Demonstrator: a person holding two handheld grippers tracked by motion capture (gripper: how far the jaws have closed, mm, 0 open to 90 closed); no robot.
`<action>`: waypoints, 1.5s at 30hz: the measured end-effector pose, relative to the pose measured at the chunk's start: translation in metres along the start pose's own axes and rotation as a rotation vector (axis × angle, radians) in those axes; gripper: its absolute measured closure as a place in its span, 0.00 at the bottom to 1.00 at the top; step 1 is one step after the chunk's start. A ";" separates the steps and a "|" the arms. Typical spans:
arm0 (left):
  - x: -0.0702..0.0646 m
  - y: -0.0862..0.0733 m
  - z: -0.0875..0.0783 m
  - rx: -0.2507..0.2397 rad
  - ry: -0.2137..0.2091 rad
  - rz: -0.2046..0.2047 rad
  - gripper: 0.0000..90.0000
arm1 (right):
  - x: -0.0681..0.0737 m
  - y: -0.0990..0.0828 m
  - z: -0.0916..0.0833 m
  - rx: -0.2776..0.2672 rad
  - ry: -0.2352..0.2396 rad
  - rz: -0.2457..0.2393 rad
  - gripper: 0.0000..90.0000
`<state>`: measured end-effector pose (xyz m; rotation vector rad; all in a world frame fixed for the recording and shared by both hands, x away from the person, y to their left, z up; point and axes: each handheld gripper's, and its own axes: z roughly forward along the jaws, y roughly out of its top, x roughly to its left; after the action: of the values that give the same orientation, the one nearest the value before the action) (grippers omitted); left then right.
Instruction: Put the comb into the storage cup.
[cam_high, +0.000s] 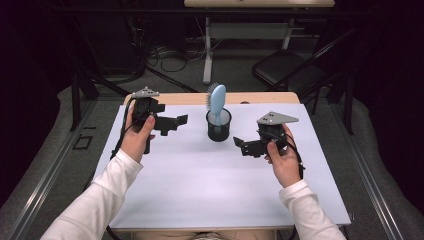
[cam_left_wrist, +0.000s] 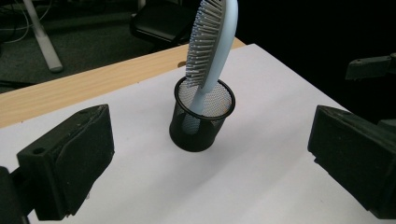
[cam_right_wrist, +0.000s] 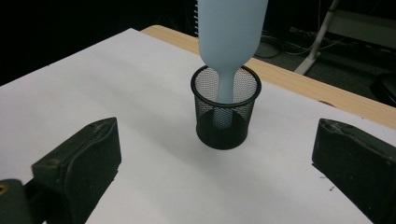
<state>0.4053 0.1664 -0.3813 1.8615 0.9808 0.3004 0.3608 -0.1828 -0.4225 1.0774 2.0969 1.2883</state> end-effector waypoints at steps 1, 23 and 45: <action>0.000 -0.001 -0.001 0.000 0.000 -0.001 0.01 | -0.001 -0.001 -0.002 0.001 -0.002 0.006 0.01; 0.021 -0.045 -0.027 -0.020 0.063 -0.053 0.01 | -0.027 -0.032 -0.026 0.021 -0.066 0.073 0.01; 0.052 -0.107 -0.027 -0.019 0.096 -0.110 0.01 | -0.046 -0.073 -0.031 0.064 -0.117 0.142 0.01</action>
<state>0.3697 0.2441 -0.4690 1.7823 1.1371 0.3344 0.3383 -0.2554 -0.4743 1.3180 2.0174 1.1980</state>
